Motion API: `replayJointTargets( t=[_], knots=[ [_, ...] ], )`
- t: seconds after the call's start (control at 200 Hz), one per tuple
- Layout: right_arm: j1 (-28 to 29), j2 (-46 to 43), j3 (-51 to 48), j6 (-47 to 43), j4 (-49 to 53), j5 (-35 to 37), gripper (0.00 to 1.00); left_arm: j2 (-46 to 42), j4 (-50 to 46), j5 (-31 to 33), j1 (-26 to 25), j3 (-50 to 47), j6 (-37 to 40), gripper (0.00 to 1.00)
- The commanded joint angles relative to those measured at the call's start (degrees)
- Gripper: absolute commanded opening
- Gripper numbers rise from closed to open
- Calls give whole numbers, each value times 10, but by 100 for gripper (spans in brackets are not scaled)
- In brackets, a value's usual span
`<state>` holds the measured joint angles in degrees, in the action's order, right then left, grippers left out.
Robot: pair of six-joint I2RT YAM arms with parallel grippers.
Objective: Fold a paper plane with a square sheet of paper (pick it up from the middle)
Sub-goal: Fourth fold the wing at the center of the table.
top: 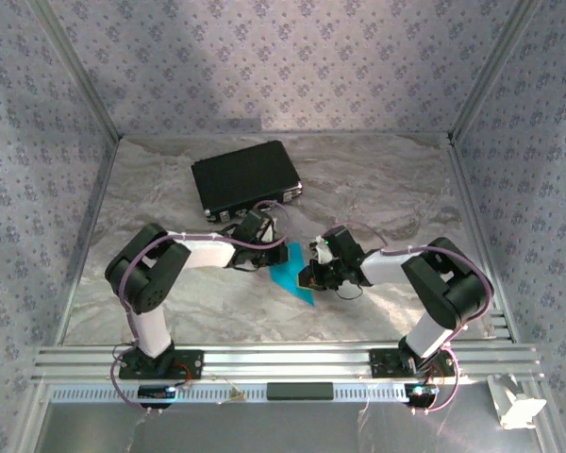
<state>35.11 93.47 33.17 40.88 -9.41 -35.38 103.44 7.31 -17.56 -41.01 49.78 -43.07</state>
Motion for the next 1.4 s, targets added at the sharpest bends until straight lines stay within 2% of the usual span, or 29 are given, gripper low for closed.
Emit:
replayJointTargets(
  t=[0.0,0.24,0.63,0.76,1.394],
  knots=[
    [-4,4,-15,-3,91,34,0,21,6,-3,-1,-10,-2,0],
    [0,-13,56,-10,131,40,0,20,-5,-1,0,-22,-6,0],
    [19,86,136,8,94,35,0,23,-2,-4,-1,-26,-6,0],
    [19,74,79,-3,89,33,0,25,-16,-5,2,-18,3,0],
    [18,-168,-198,77,35,50,0,36,-4,-13,17,-25,-2,0]
  ],
)
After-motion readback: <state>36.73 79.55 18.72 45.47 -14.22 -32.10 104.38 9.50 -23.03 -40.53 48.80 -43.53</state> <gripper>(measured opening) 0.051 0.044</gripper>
